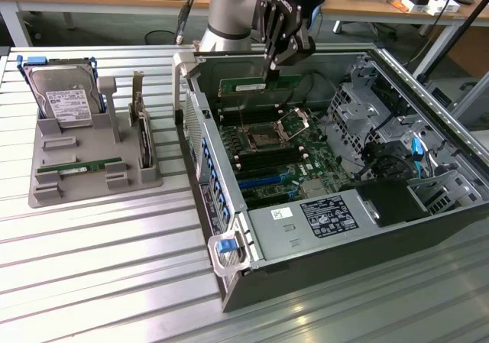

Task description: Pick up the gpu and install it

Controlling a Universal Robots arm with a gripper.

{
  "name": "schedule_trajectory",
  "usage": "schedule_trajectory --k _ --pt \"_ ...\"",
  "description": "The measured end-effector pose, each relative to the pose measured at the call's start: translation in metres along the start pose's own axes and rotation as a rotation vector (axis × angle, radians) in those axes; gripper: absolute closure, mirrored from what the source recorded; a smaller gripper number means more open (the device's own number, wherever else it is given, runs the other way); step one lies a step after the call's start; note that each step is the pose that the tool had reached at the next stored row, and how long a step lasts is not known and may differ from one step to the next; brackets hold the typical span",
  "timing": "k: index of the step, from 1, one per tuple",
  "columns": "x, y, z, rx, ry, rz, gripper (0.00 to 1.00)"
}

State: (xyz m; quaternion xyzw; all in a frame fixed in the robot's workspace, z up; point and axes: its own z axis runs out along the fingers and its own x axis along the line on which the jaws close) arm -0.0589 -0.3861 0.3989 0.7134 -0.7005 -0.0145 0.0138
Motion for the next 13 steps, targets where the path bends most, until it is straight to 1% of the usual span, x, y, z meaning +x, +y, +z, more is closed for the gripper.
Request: schedule_trajectory --k 2,13 --pt "0.0001 -0.0026 0.0005 0.0 0.0 0.0 0.88" --pt "0.0002 -0.0091 0.0025 0.0001 0.0001 0.0 0.88"
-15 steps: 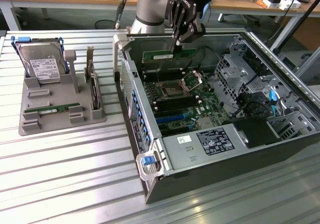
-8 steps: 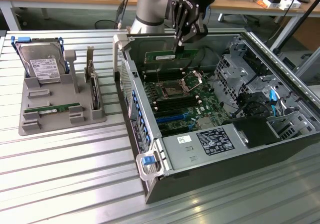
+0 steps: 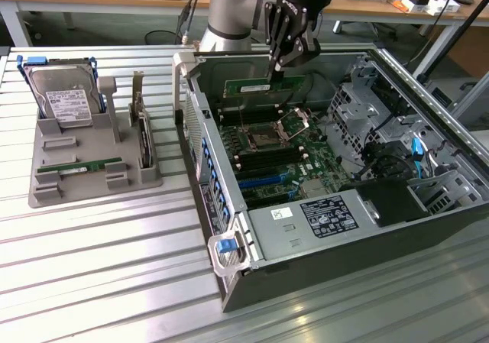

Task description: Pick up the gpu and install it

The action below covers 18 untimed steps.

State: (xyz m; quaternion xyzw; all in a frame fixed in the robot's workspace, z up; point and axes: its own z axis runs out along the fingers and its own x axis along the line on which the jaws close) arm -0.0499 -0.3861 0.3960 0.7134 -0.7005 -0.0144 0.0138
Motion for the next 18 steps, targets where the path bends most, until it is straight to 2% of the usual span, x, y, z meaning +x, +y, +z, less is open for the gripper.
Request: schedule_trajectory --k 18 --pt "0.0 -0.0163 0.0055 -0.0001 0.0014 0.0 0.88"
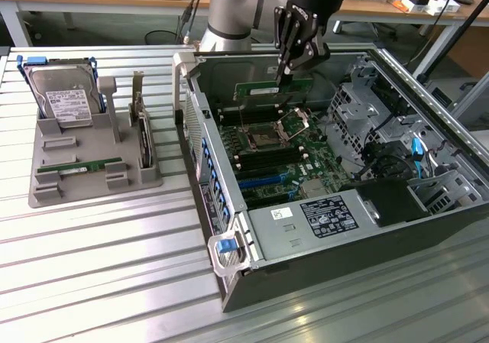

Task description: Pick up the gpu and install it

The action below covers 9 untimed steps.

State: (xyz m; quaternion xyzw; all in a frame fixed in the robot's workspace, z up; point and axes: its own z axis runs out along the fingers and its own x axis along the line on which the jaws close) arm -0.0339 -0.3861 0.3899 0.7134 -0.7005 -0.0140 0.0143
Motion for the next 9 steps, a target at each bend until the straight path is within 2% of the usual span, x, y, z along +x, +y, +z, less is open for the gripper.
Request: schedule_trajectory --k 9 --pt "0.0001 -0.0054 0.0021 0.0 0.001 0.0 0.88"
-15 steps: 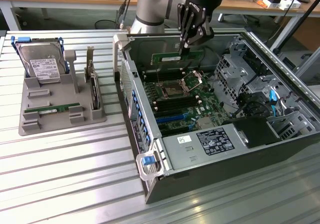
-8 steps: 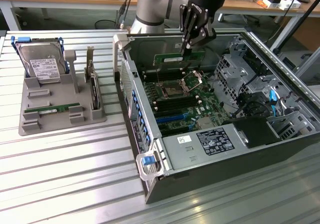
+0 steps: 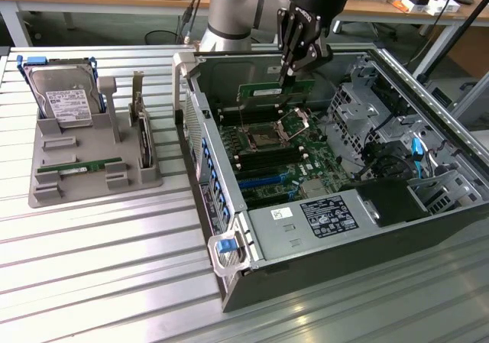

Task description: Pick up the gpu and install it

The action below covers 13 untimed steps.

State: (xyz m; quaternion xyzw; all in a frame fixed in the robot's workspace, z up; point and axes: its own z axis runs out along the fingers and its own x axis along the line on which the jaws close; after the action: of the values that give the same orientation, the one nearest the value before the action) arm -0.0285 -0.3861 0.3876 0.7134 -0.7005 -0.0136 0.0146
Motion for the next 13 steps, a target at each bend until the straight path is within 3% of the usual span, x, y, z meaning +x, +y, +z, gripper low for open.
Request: schedule_trajectory --k 13 --pt "0.0002 -0.0107 0.0031 0.0 0.0009 0.0 0.88"
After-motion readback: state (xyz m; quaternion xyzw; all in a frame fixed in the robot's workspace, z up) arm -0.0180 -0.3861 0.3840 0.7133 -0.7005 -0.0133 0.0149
